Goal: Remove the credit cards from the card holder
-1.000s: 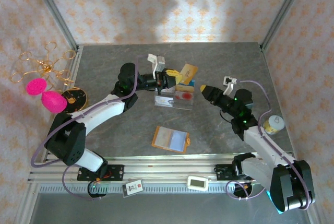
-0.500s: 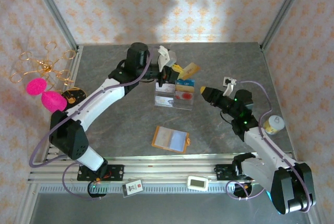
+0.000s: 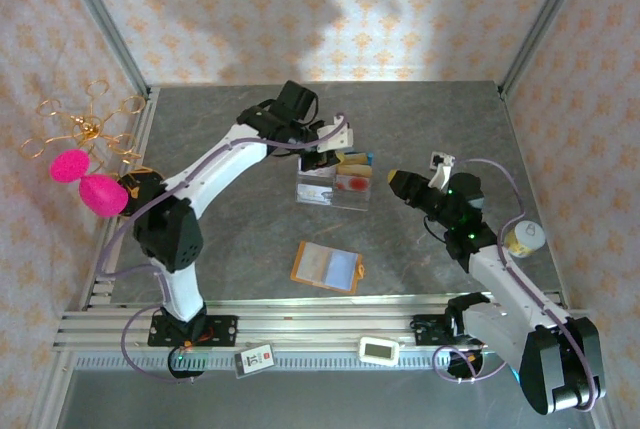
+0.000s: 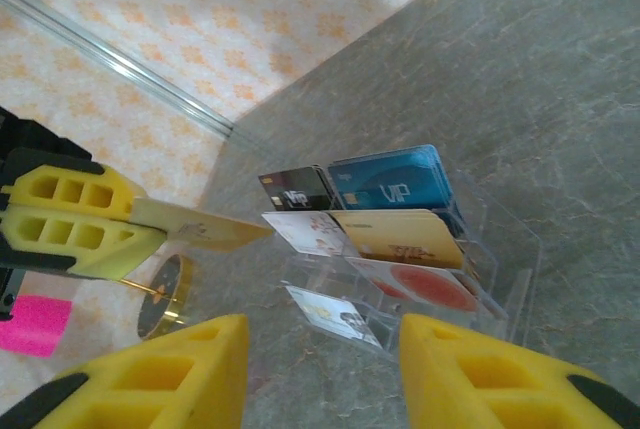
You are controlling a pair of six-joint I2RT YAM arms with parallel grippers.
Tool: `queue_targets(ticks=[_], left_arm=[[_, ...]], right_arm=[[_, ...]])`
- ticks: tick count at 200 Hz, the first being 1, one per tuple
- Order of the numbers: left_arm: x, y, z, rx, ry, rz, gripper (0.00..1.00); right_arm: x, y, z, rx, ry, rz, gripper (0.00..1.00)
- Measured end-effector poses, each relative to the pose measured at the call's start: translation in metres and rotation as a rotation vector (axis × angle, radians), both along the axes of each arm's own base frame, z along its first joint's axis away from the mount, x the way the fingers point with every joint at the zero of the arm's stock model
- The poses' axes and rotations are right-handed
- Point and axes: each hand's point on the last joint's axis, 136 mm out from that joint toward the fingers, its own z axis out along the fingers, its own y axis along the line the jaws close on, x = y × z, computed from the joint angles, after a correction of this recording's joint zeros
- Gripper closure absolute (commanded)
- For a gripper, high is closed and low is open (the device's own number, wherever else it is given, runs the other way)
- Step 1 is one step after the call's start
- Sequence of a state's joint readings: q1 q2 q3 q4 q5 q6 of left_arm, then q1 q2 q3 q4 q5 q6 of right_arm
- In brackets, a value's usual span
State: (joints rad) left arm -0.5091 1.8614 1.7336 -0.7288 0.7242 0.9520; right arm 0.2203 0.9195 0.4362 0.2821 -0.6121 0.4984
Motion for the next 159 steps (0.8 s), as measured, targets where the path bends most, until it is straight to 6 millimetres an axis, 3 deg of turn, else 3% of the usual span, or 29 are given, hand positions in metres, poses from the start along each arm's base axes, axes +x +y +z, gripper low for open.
queue_targets(ticks=[30, 78, 159], left_arm=[[0.014, -0.004, -0.024, 0.074, 0.012, -0.038, 1.0], [0.019, -0.001, -0.055, 0.153, 0.046, -0.07, 1.0], [0.018, -0.007, -0.055, 0.166, 0.013, -0.093, 1.0]], right_arm=[[0.0, -0.004, -0.009, -0.027, 0.026, -0.021, 0.57], [0.002, -0.009, -0.018, -0.059, 0.048, -0.044, 0.57], [0.006, -0.01, -0.025, -0.083, 0.064, -0.048, 0.57]])
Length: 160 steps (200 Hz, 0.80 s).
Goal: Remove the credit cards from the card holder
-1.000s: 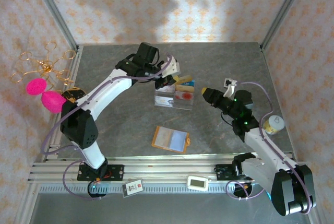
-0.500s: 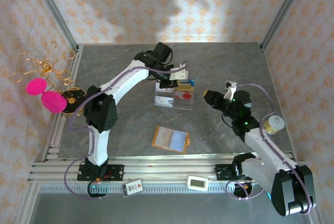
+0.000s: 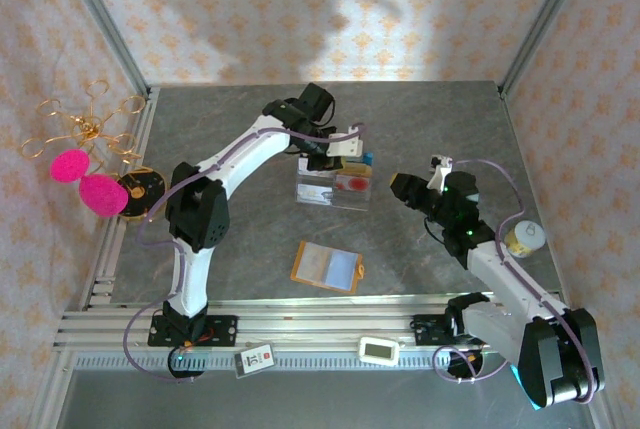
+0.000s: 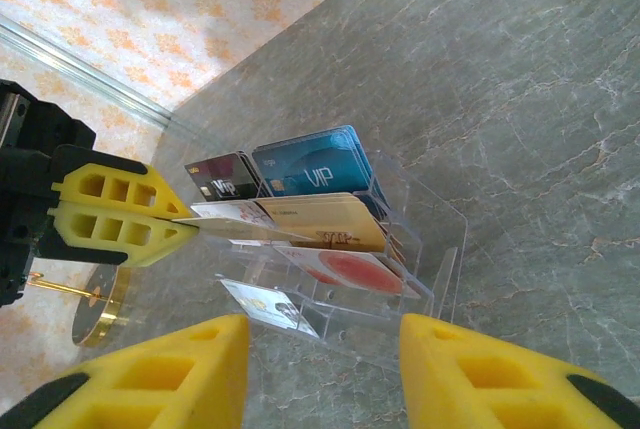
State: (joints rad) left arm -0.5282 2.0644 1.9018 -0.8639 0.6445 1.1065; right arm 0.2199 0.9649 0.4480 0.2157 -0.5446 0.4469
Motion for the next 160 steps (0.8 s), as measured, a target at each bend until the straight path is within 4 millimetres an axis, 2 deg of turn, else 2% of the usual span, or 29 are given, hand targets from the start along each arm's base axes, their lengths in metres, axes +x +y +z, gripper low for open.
queue_targets(ticks=[62, 160], left_arm=[[0.002, -0.015, -0.009, 0.01, -0.03, -0.014, 1.0], [0.018, -0.017, -0.008, 0.02, -0.1, 0.012, 1.0]], right_arm=[[0.0, -0.001, 0.0, 0.0, 0.0, -0.002, 0.57], [0.001, -0.002, 0.0, 0.0, 0.001, -0.006, 0.57]])
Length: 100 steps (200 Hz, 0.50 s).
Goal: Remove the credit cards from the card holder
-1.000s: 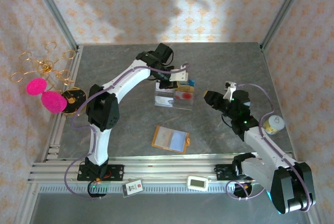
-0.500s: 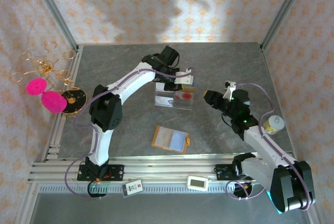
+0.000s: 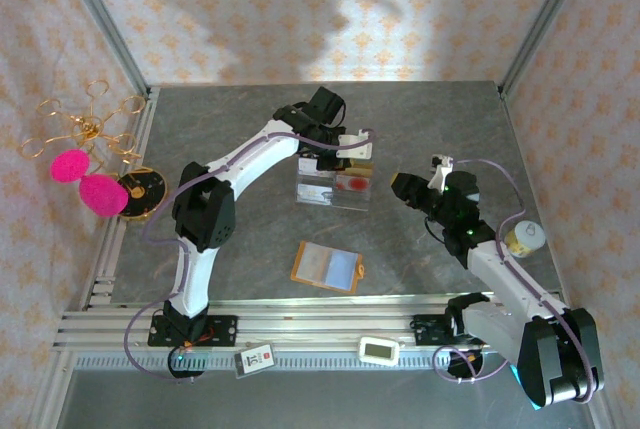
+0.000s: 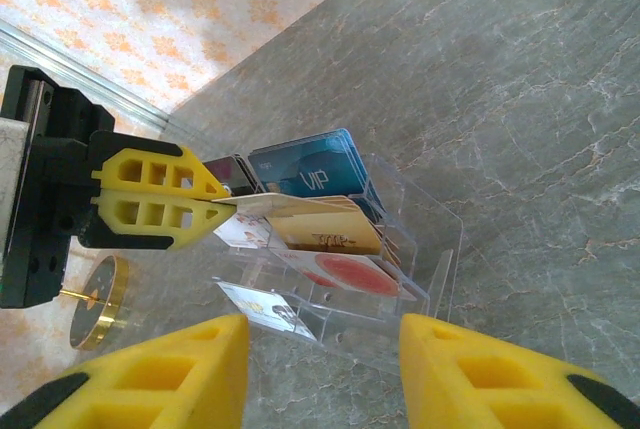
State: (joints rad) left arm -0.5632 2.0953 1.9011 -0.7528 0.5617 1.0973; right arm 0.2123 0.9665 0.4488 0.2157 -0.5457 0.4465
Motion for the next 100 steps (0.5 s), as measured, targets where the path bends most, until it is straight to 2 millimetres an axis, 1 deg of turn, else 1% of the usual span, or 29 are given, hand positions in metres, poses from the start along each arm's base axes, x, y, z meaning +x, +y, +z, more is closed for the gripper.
queue_targets(ticks=[64, 100], left_arm=[[-0.002, -0.002, -0.003, 0.008, -0.004, -0.003, 1.0], [-0.006, -0.004, -0.011, 0.029, 0.0, -0.006, 1.0]], right_arm=[[0.0, -0.001, 0.0, 0.0, 0.0, -0.003, 0.57], [0.0, -0.001, 0.0, 0.0, 0.0, -0.003, 0.57]])
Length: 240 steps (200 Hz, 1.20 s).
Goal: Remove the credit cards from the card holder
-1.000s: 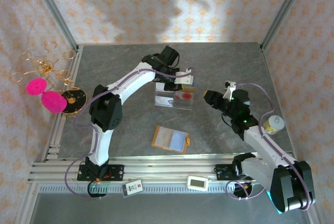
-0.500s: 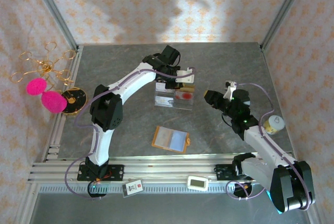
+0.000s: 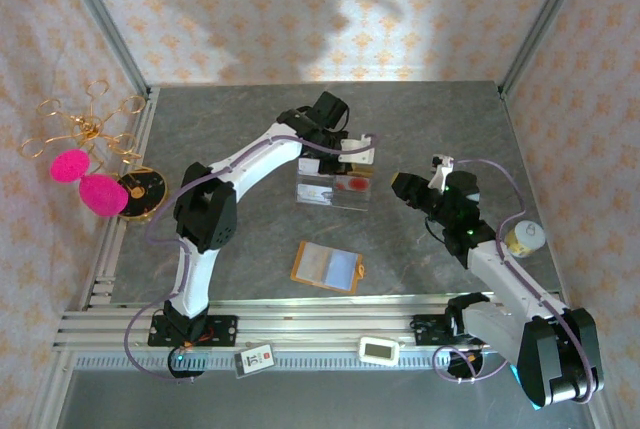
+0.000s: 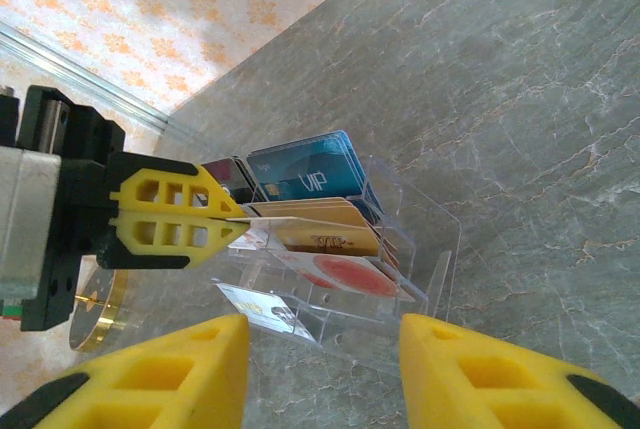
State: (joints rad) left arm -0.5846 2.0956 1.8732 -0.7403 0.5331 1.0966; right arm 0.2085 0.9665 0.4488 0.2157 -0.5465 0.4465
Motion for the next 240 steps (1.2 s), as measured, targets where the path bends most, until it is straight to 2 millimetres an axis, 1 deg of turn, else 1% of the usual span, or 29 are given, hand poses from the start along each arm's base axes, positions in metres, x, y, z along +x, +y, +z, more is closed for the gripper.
queue_targets(ticks=[74, 104, 141, 198, 240], left_arm=[[0.001, -0.002, -0.002, 0.012, -0.01, 0.021, 1.0], [0.002, 0.001, -0.008, 0.028, -0.008, 0.032, 1.0], [0.001, 0.002, -0.01, 0.033, -0.004, 0.037, 1.0], [0.002, 0.001, -0.01, 0.027, 0.002, 0.054, 1.0], [0.002, -0.003, -0.006, -0.001, 0.0, 0.051, 1.0]], right_arm=[[0.0, 0.0, 0.0, 0.002, 0.0, 0.0, 0.57], [0.0, 0.0, 0.0, 0.002, 0.0, 0.0, 0.57], [0.0, 0.0, 0.0, 0.002, 0.0, 0.001, 0.57], [-0.001, 0.001, 0.001, 0.005, 0.0, 0.007, 0.57], [-0.001, 0.002, 0.001, 0.007, 0.001, 0.012, 0.57]])
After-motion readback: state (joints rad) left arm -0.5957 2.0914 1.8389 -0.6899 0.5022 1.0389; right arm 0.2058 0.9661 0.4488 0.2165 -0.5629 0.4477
